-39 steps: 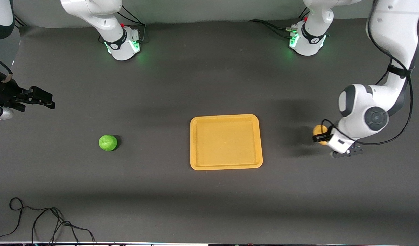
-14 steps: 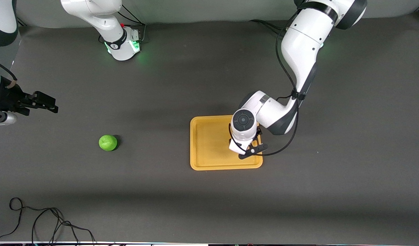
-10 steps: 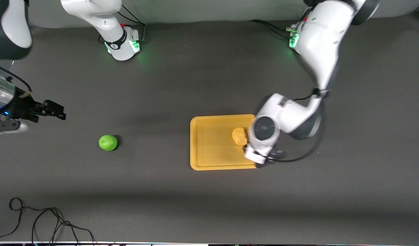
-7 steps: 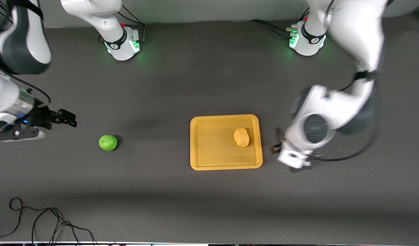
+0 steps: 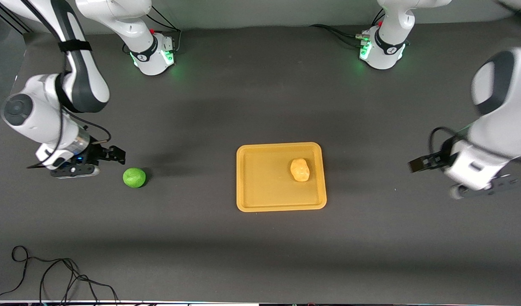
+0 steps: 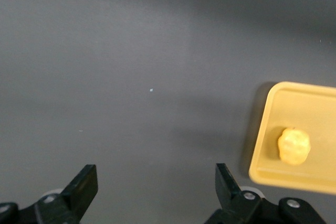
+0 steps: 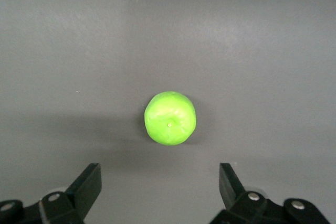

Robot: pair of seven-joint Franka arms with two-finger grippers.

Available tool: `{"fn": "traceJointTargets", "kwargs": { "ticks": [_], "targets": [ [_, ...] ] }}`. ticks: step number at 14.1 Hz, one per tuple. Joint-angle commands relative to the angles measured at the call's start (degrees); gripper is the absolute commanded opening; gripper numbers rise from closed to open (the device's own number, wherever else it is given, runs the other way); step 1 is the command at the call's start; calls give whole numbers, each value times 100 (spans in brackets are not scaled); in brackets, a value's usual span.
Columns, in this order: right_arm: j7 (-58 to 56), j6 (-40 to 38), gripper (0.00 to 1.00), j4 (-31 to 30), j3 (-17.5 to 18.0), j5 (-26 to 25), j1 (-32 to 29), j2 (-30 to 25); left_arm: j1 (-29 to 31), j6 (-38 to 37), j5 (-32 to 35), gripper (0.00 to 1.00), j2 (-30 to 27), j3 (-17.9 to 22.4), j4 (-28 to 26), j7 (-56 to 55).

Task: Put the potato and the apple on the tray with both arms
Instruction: 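Release the potato, withdraw the left gripper while the right gripper reaches apple, then lower the right gripper around the green apple and close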

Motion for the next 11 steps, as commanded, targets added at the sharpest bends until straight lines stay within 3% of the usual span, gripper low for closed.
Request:
{"fn": "traceJointTargets", "kwargs": {
  "ticks": [1, 8, 11],
  "targets": [
    [-33, 587, 99, -212, -8, 69, 73, 252, 259, -61, -77, 100, -706, -10, -597, 689],
    [-15, 1616, 99, -204, -17, 61, 90, 1271, 593, 404, -112, 100, -2226, 7, -2196, 1051],
    [-24, 1731, 99, -213, -34, 8, 82, 1360, 593, 187, -112, 100, -2439, 68, -2331, 1244]
  ]
}}
